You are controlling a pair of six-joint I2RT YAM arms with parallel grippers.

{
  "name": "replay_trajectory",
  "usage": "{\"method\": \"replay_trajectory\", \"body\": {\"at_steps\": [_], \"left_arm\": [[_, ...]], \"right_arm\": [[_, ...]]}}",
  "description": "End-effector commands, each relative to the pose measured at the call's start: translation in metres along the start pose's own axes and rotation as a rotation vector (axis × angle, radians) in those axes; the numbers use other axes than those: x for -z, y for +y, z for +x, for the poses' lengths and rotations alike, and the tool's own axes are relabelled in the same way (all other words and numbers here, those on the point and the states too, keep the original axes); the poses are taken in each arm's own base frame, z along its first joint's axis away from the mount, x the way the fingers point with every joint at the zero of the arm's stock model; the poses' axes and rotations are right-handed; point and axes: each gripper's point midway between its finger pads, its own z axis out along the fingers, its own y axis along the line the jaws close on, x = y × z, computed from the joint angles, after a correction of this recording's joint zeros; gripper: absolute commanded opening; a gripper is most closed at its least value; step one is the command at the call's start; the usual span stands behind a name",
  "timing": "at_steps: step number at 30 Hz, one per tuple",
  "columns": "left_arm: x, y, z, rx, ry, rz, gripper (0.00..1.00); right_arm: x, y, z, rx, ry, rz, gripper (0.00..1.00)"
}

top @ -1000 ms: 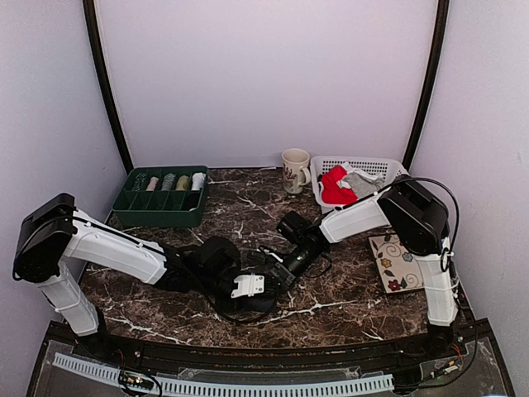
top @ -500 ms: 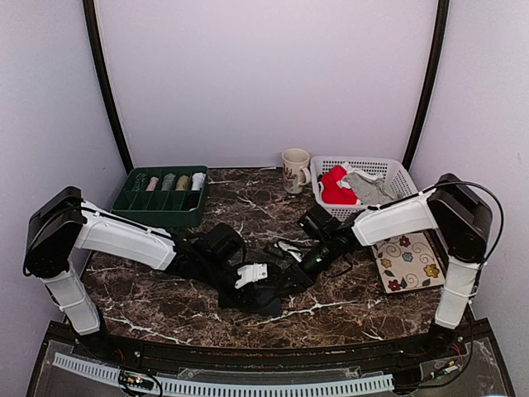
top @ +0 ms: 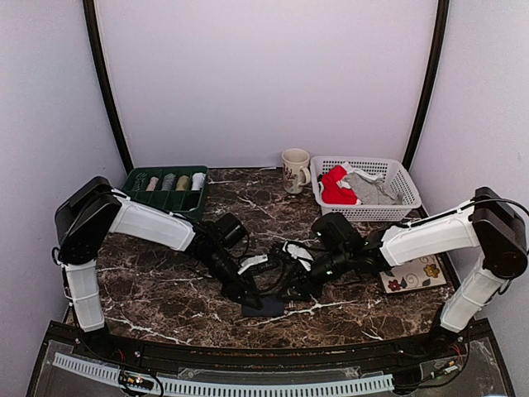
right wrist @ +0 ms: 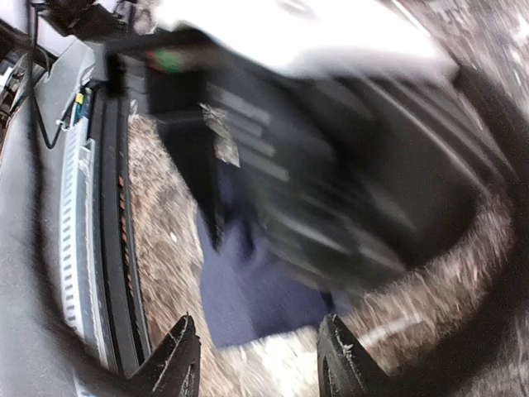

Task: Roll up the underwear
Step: Roll the underwear at the center of the board.

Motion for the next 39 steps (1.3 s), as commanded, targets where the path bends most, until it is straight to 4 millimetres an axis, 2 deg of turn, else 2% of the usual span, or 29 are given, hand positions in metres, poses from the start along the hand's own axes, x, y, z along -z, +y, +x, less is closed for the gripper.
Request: {"method": "replay_trajectory", "body": {"at_steps": [1,4,11,23,29,34,39], "left_arm": [[-0.012,-0.006,0.041,0.191,0.126,0.1,0.14],[-0.013,-0.004,0.04,0.213,0.122,0.125,0.14],[-0.014,0.004,0.04,0.242,0.115,0.135,0.16],[-0.013,0.004,0.04,0.253,0.104,0.151,0.19],[-0.013,0.002,0.039,0.251,0.101,0.163,0.21],[-0.013,0.002,0.04,0.247,0.104,0.162,0.21],[-0.012,0.002,0.039,0.245,0.101,0.164,0.21]], "right_arm": [[-0.007,0.018,-0.026,0.122,-0.111,0.011,0.47],[-0.013,0.03,-0.024,0.191,-0.102,0.008,0.45],[-0.029,0.037,0.004,0.253,-0.014,-0.005,0.44],[-0.048,0.018,0.031,0.262,0.093,0.042,0.43],[-0.051,0.004,0.034,0.274,0.137,0.111,0.43],[-0.042,0.006,0.023,0.31,0.107,0.13,0.46],[-0.037,0.0,0.014,0.333,0.099,0.183,0.48]]}}
